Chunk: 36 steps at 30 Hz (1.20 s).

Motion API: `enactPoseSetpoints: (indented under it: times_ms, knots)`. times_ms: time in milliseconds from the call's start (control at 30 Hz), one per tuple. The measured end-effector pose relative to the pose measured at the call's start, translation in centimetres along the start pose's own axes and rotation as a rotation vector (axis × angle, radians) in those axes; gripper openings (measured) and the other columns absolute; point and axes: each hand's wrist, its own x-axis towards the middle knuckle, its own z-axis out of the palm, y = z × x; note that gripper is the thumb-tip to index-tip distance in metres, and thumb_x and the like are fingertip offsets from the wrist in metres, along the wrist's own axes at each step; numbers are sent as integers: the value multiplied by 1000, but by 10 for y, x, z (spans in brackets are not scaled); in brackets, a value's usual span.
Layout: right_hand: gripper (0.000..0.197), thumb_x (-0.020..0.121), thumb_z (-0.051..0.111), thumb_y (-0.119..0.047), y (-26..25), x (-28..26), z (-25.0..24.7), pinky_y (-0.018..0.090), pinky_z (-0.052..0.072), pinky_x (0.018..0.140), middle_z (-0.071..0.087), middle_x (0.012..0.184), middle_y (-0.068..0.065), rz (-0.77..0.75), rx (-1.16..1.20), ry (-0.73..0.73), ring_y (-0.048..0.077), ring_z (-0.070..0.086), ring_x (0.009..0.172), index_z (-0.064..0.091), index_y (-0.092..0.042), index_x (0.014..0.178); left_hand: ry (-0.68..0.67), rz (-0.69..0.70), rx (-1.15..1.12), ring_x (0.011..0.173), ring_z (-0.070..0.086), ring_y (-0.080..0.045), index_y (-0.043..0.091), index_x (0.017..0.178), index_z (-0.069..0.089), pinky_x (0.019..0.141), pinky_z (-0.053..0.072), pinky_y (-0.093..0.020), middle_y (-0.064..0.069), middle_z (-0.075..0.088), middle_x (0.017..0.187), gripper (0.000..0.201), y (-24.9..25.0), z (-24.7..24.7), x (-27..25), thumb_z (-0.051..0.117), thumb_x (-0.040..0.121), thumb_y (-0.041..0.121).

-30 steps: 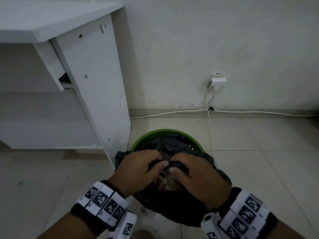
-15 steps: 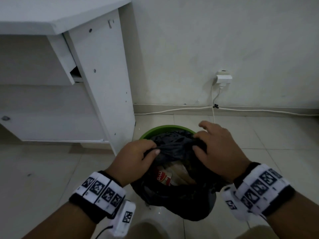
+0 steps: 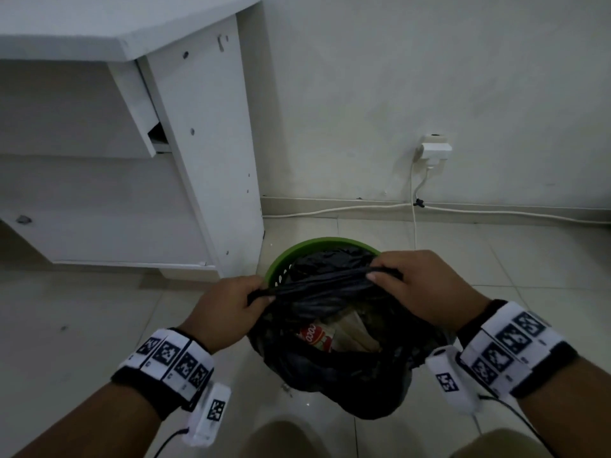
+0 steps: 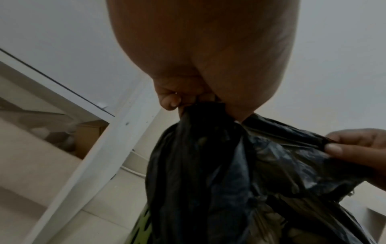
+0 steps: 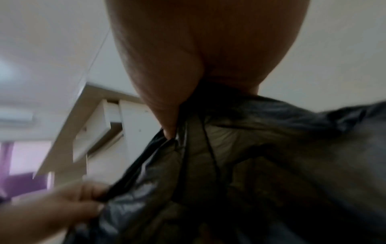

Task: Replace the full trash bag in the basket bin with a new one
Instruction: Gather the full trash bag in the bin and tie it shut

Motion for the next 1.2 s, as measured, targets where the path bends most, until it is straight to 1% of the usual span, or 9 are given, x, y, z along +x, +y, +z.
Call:
enactPoseSetpoints:
  times_ms: [167, 333, 433, 500, 600, 733, 967, 1067, 1200]
  knots:
    - [47, 88, 31, -49, 13, 2, 3, 35, 36, 72, 64, 87, 2, 31, -524, 9, 26, 61, 83, 69, -24, 99, 126, -88, -80, 63, 63, -10, 24, 75, 64, 57, 47, -28, 5, 67, 67, 22, 17, 0, 4, 59, 96, 21]
    - [73, 85, 50, -62, -36, 21, 12, 39, 28, 112, 48, 143, -2, -84, -185, -98, 16, 43, 130, 36, -25, 147, 178, -14, -240, 71, 65, -7, 18, 83, 70, 58, 48, -16, 4, 71, 77, 14, 69, -3, 10, 62, 93, 14]
    - [33, 95, 52, -42, -53, 39, 7, 32, 48, 86, 67, 108, -4, -74, -31, -236, 14, 61, 98, 60, -23, 120, 229, -12, -287, 73, 67, -4, 22, 86, 70, 61, 52, -18, 8, 72, 79, 8, 78, -7, 11, 67, 90, 15]
    - [19, 97, 54, -28, -55, 46, -4, 26, 43, 68, 63, 79, -5, -75, 47, -289, 9, 57, 74, 67, -15, 96, 246, -64, -307, 68, 67, -11, 25, 83, 68, 59, 53, -26, 5, 71, 72, 8, 72, -7, 6, 71, 89, 20]
    - [17, 96, 55, -19, -48, 58, -15, 24, 42, 71, 68, 84, -7, -43, 89, -147, 4, 59, 79, 72, -16, 96, 69, -141, -278, 66, 70, -17, 21, 85, 69, 62, 59, -38, -1, 73, 71, 7, 57, 1, -10, 70, 90, 25]
    - [29, 92, 47, -27, -36, 76, -5, 33, 49, 84, 74, 102, 2, 30, -42, 157, 23, 66, 96, 74, -21, 103, -205, -205, -360, 59, 74, -26, -2, 95, 65, 51, 56, -38, -16, 75, 75, 25, 53, 23, -26, 60, 99, 22]
    - [42, 81, 64, -34, -67, 47, 30, 41, 36, 99, 53, 122, 11, 24, -63, 601, 29, 49, 119, 62, -14, 118, 109, -358, -858, 52, 68, -25, 5, 94, 67, 50, 50, -30, -11, 74, 68, 23, 86, 13, -2, 52, 103, 19]
    - [32, 84, 62, -39, -79, 20, 53, 36, 38, 89, 60, 109, 6, -75, 38, 530, 25, 57, 106, 67, -14, 103, 269, -327, -966, 53, 66, -20, 8, 90, 71, 52, 53, -28, -10, 72, 67, 23, 95, 3, 12, 56, 102, 21]
    - [36, 87, 65, -43, -77, -10, 81, 36, 52, 84, 68, 104, -1, 72, 191, 269, 18, 64, 97, 59, -21, 114, 408, -322, -1066, 54, 69, -16, 7, 90, 67, 51, 54, -23, -7, 73, 68, 19, 99, -4, 27, 59, 101, 20]
